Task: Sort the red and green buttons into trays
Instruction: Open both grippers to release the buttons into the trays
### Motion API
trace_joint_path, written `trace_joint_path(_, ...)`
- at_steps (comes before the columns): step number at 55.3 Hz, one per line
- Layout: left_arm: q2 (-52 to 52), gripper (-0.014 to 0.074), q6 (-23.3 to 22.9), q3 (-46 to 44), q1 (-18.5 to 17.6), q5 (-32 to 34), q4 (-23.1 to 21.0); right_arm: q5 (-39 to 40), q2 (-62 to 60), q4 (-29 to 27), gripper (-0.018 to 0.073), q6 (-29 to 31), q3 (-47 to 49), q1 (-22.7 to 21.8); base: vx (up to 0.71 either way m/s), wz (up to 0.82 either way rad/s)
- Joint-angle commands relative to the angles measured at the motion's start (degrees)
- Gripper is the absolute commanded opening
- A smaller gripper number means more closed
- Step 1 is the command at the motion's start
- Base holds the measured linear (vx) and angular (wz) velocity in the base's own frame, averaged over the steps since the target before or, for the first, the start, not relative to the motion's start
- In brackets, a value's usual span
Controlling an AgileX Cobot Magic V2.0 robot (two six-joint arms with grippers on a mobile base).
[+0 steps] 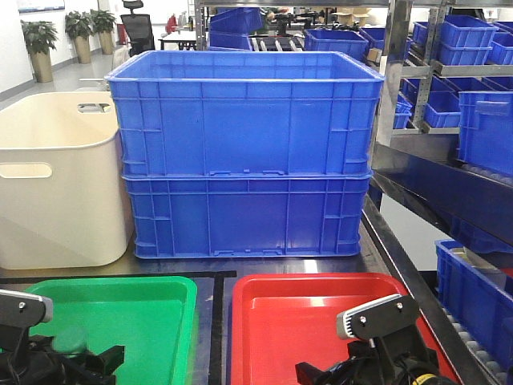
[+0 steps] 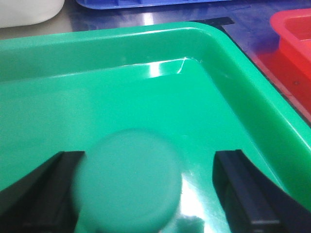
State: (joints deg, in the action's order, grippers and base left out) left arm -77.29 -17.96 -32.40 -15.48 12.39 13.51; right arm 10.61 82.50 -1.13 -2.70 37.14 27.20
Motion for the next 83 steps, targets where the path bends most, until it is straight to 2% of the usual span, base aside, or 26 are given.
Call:
trace_joint_path(1,3.57,0.066,-0.41,-1.84,-0.26,5.03,-0.34,4.72,-3.16,0.05,0.0597,-0.04,1.92,0.05,0.0,0.0)
trace_joint_path(14,15.94,0.064,0.05,-1.84,-0.07,5.32,-0.34,4.77,-13.76,0.05,0.0587,-0.04,1.92,0.05,0.0,0.0)
trace_joint_path(24,28.31,0.0594,0.05,-1.84,-0.07,4.08,-0.34,1.43,-24.51,0.05,0.0587,-0.04,1.92,0.05,0.0,0.0)
trace_joint_path(31,36.65,0.0564,0.05,-1.84,-0.07,-0.74,-0.34,-1.48,-29.52,0.05,0.0587,0.14,1.92,0.05,0.0,0.0)
trace_joint_path(37,40.78,0.0552,0.05,-1.84,-0.07,-4.07,-0.34,0.49,-30.28,0.05,0.0587,0.14,1.92,0.05,0.0,0.0)
trace_joint_path(70,42.25,0.0538,0.05,-1.84,-0.07,-5.32,-0.34,0.75,-30.28,0.05,0.0587,0.14,1.92,0.05,0.0,0.0)
trace_joint_path(77,43.9,0.0523,0.83,0.71,0.0,-5.85,-0.21,0.75,-30.28,0.05,0.0587,0.14,1.92,0.05,0.0,0.0)
trace_joint_path(80,45.96,0.0503,2.72,3.37,1.19,-5.7,-1.21,0.71,-30.28,0.05,0.0587,0.14,1.92,0.05,0.0,0.0)
trace_joint_path(83,48.63,0.0465,4.06,6.62,3.06,-5.23,-4.54,0.71,-30.28,0.05,0.0587,0.14,1.92,0.05,0.0,0.0)
